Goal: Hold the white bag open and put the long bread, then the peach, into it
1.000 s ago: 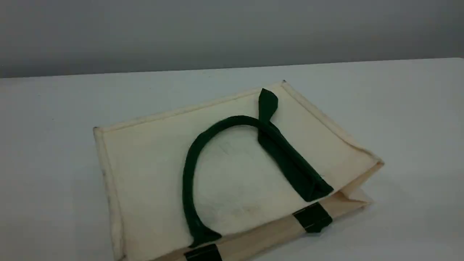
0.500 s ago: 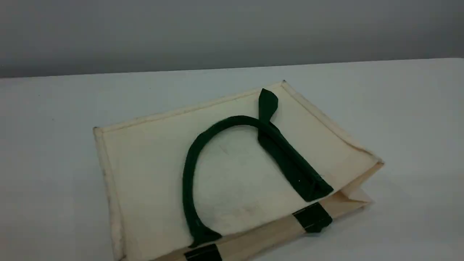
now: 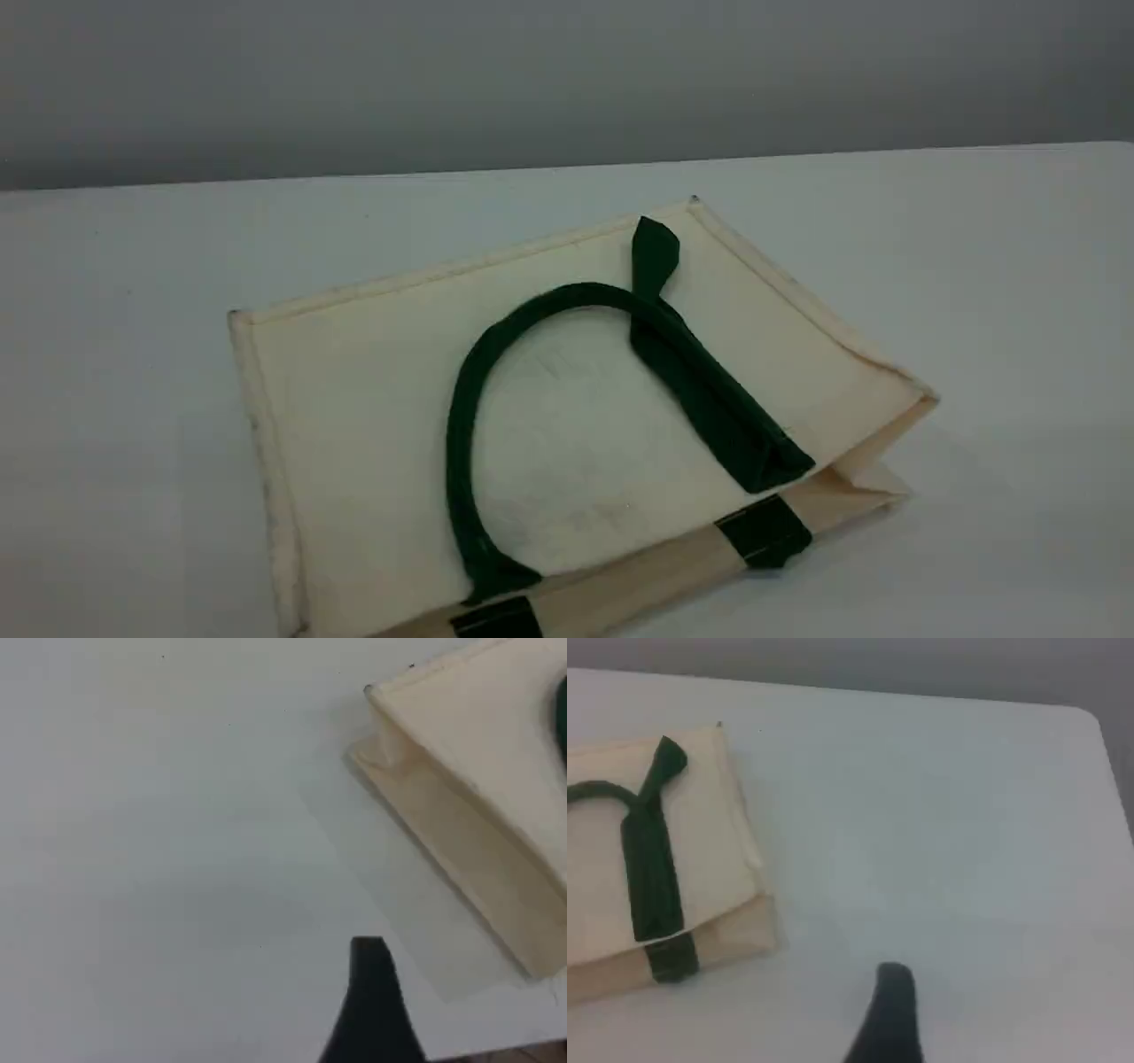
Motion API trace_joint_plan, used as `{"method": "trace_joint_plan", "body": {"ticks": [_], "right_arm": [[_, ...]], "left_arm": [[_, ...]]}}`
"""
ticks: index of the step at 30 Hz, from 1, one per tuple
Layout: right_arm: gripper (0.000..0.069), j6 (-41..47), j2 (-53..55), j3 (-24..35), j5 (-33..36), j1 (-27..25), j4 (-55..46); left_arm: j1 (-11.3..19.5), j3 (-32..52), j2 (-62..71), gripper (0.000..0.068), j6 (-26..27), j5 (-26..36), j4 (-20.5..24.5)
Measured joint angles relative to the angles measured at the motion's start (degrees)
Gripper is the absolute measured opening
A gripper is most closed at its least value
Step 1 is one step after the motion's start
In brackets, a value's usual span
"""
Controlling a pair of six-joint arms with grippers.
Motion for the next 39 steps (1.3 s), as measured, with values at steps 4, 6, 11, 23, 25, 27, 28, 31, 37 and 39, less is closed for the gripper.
{"method": "trace_joint_plan", "body": {"ticks": [4,6,11,23,25,27,28,31,37,39], "right_arm": [[0.0589,-0.06,0.0,0.0,0.0,-0.49,0.05],[0.0589,-0.06,0.0,0.0,0.0,-0.95,0.25],[0.0589,-0.06,-0.62,0.0,-0.01,-1.61,0.85],[0.0589,-0.06,-2.82,0.0,0.05,-1.93,1.45],[0.0589,-0.06,-2.82,0.0,0.05,-1.93,1.45],[0.0589,-0.06,-2.82,0.0,0.05,-1.93,1.45],[0.0589,-0.06,-2.82,0.0,0.05,-1.93,1.45],[0.0589,-0.06,-2.82,0.0,0.05,-1.73,1.45],[0.0589,-0.06,-2.82,0.0,0.05,-1.73,1.45],[0.0589,-0.06,-2.82,0.0,0.05,-1.73,1.45]], "left_arm": [[0.8,0.0,-0.3,0.0467,0.1,-0.1,0.0],[2.4,0.0,-0.56,0.0467,0.1,-0.08,0.0],[8.33,0.0,-0.71,0.0467,0.1,-0.12,0.0],[12.04,0.0,-6.02,0.0467,0.1,-0.01,0.0],[12.04,0.0,-6.9,0.0467,0.1,-0.01,0.0],[12.04,0.0,-8.02,0.0467,0.1,-0.01,0.0],[12.04,0.0,-8.45,0.0467,0.05,-0.01,0.0],[12.04,0.0,-8.44,0.0467,0.05,-0.01,0.0],[12.04,0.0,-8.39,0.0467,0.05,-0.01,0.0],[12.04,0.0,-8.44,0.0467,0.05,-0.01,0.0]]}}
